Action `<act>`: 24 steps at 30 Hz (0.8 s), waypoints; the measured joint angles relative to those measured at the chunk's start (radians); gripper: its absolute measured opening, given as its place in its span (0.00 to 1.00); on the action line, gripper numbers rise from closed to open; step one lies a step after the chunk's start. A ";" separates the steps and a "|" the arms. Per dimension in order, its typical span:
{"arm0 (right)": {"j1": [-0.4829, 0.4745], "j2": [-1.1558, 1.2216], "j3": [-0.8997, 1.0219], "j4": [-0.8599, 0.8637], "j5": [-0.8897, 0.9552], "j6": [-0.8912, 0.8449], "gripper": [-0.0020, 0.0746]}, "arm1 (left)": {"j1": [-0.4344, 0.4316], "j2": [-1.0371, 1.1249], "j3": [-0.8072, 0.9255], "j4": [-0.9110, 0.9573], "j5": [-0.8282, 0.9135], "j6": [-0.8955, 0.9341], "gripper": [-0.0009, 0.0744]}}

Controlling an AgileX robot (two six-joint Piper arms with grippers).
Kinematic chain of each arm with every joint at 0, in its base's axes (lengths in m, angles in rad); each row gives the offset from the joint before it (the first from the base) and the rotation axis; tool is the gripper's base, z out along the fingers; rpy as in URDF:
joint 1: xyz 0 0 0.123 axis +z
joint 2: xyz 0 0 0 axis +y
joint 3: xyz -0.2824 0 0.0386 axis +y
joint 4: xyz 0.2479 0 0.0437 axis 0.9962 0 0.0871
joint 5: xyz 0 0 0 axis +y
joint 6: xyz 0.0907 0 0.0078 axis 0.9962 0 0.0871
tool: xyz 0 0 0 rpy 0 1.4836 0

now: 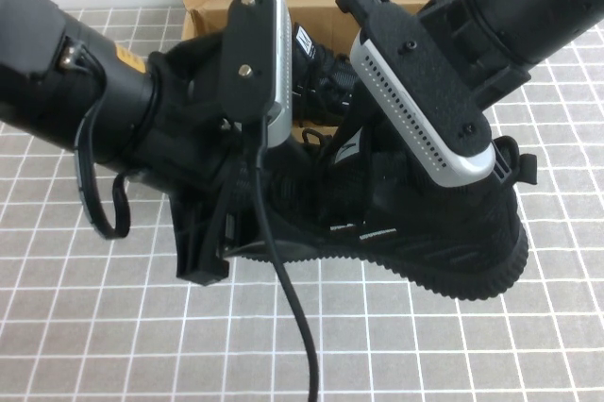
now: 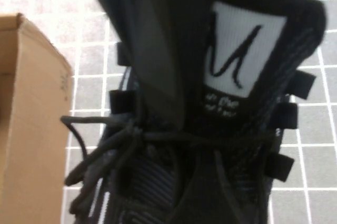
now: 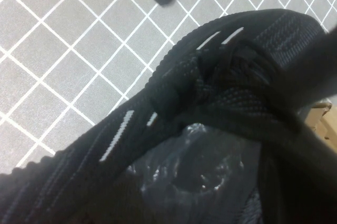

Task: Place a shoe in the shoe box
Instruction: Hand over the shoe

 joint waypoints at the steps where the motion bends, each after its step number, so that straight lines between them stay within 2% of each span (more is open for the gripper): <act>1: 0.000 0.000 0.000 0.000 0.000 -0.001 0.02 | 0.000 0.000 0.000 0.003 -0.005 0.001 0.64; 12: 0.000 0.000 0.000 0.006 0.000 -0.001 0.02 | 0.000 -0.034 0.000 0.103 -0.083 -0.008 0.64; 18: 0.000 0.000 0.000 0.006 0.000 -0.001 0.02 | 0.000 -0.034 0.000 0.175 -0.134 -0.028 0.75; 24: 0.000 0.000 0.002 0.006 0.000 0.009 0.02 | 0.000 -0.034 0.000 0.175 -0.140 -0.057 0.78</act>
